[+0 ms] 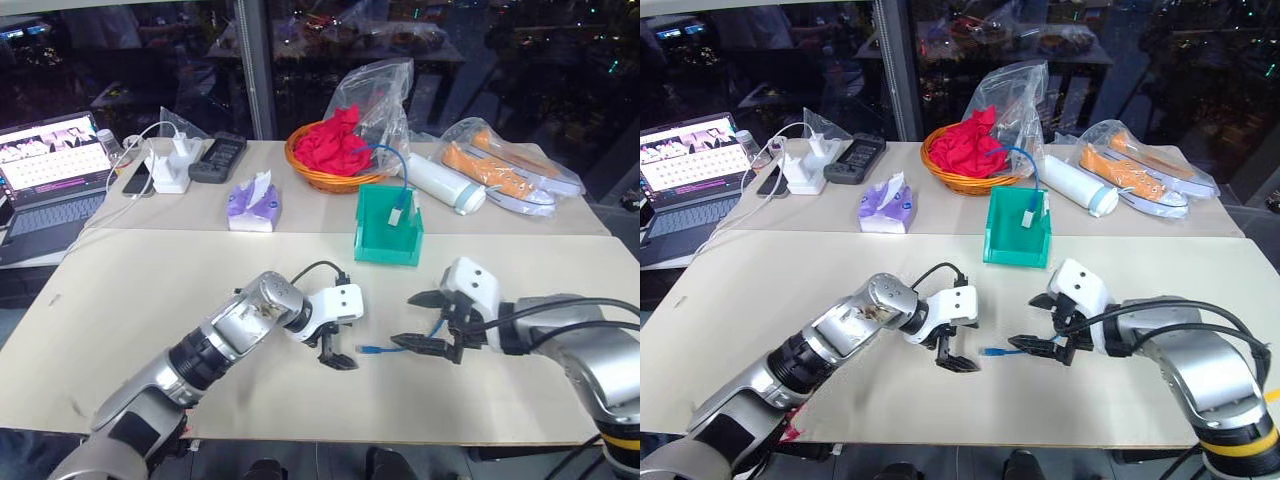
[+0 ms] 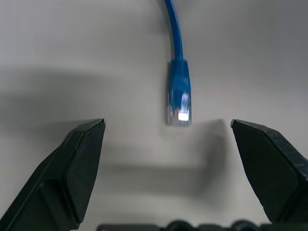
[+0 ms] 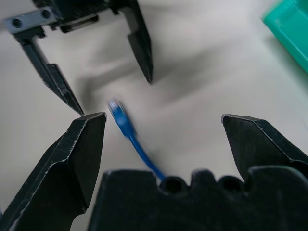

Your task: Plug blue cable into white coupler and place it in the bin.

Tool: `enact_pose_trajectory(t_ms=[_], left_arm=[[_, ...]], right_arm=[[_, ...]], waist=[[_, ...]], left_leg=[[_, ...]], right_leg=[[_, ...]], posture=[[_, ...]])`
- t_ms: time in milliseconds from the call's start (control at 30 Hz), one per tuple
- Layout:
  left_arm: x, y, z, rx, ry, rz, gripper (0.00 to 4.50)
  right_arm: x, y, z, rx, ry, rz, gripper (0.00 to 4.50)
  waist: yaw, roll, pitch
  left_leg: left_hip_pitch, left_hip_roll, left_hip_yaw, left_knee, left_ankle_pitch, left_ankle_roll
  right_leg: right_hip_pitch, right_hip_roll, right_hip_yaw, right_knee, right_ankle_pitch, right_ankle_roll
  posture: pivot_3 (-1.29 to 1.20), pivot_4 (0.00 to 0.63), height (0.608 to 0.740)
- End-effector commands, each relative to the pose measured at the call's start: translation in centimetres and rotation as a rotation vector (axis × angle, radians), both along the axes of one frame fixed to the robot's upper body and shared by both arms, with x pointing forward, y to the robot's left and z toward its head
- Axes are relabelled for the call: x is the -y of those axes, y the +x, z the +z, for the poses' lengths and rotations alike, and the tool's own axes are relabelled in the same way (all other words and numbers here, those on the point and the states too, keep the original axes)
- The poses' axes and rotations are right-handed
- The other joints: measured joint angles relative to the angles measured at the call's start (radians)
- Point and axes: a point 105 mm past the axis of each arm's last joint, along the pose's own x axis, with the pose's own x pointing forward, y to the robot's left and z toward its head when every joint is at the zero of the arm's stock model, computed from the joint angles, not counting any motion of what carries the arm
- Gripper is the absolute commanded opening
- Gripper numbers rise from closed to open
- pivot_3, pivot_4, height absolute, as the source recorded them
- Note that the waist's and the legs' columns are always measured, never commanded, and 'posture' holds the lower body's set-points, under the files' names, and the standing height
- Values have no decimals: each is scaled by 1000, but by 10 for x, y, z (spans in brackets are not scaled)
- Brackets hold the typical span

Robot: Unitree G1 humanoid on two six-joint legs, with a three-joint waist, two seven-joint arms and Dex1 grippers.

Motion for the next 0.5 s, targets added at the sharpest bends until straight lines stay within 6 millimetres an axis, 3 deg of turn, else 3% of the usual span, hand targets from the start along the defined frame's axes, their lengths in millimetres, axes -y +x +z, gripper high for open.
enact_pose_trajectory(t_ms=[33,67,100,167,500], left_arm=[[5,-3,-5,-19,-9,-8,4500],[5,-3,-7,-22,-8,-8,4500],[5,-3,-8,-25,-8,-7,3981],[5,-4,-10,-29,-8,-7,3617],[14,-2,-11,-29,-66,-12,91]], right_arm=[[6,-4,14,59,3,-29,4451],[8,-6,14,60,2,-35,4451],[10,-7,14,63,1,-45,4500],[12,-9,16,67,0,-58,4500],[19,-17,30,72,15,-117,4500]], waist=[[2,0,0],[5,0,0],[6,0,0],[7,0,0],[13,0,0]], left_leg=[[0,0,0,0,0,0],[0,0,0,0,0,0],[0,0,0,1,0,1],[0,0,0,1,-1,1],[0,0,0,1,-1,1]], right_leg=[[0,0,0,0,0,0],[0,0,0,0,0,0],[1,0,0,0,0,0],[1,0,0,0,0,0],[1,0,0,0,0,0]], posture=[[0,150,740],[0,150,740],[0,150,740],[0,150,740],[0,150,740]])
